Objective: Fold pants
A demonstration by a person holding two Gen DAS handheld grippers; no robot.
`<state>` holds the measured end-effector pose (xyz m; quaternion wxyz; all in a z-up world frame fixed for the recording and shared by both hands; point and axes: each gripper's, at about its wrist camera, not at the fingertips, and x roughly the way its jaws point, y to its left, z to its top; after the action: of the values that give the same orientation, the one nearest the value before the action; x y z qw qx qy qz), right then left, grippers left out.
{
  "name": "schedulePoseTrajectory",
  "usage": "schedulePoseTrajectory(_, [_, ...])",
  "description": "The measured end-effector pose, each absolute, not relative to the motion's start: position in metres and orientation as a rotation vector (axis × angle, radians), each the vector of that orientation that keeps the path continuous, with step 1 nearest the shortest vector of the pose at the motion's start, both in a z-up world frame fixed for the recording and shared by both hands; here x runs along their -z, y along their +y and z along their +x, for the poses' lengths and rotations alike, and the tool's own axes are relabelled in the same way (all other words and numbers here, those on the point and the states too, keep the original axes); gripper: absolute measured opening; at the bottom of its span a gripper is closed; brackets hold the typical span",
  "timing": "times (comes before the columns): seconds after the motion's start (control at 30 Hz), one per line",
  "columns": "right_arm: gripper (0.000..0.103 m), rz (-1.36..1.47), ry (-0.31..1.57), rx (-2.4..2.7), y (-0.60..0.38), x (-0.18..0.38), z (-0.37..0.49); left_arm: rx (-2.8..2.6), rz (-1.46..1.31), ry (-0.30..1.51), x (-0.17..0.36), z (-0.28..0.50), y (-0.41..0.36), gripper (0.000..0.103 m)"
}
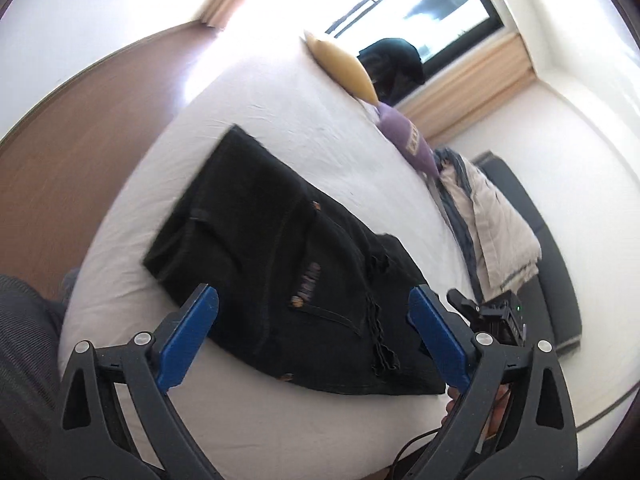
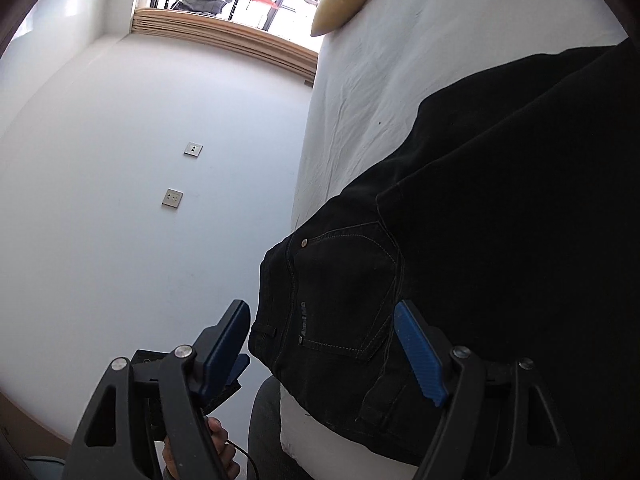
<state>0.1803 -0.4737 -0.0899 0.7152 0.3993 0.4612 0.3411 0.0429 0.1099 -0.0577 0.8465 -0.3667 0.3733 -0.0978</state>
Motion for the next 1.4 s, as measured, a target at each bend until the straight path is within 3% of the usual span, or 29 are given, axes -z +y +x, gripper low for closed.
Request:
schedulePoseTrajectory(0.2, [0.078,0.951,1.024,-0.76,-0.484,0.093,0.179,0.109,-0.916,0.796,0.088,0.04,0.161,0.098])
schedulePoseTrajectory(0.4, [0.078,0.997,1.047,-0.777,-0.488,0.099,0.178,0.16,-0.999,0.844,0.118,0.059,0.159,0.096])
schedulePoseTrajectory(0.6, [0.078,0.957,1.092,-0.837,-0.473,0.095,0.189,0.16,-1.079,0.843,0.139,0.07,0.159,0.082])
schedulePoseTrajectory(0.7, [0.078,0.962,1.107,-0.841,-0.468,0.097,0.198,0.169,-1.104,0.837,0.144,0.079,0.159,0.065])
schedulePoseTrajectory(0.77, [0.078,0.963,1.117,-0.845,-0.465,0.099,0.202,0.162,-1.11,0.849,0.149,0.084,0.158,0.045])
schedulePoseTrajectory(0.83, [0.078,0.961,1.127,-0.855,-0.464,0.1,0.203,0.152,-1.123,0.852,0.153,0.085,0.158,0.033])
schedulePoseTrajectory(1.07, [0.078,0.953,1.176,-0.839,-0.468,0.107,0.211,0.168,-1.151,0.835,0.158,0.087,0.163,0.016])
schedulePoseTrajectory(1.27, [0.077,0.844,1.341,-0.751,-0.455,0.125,0.219,0.193,-1.103,0.807,0.14,0.079,0.161,0.013])
schedulePoseTrajectory(1.4, [0.077,0.855,1.353,-0.724,-0.453,0.13,0.223,0.211,-1.069,0.791,0.124,0.079,0.155,0.012])
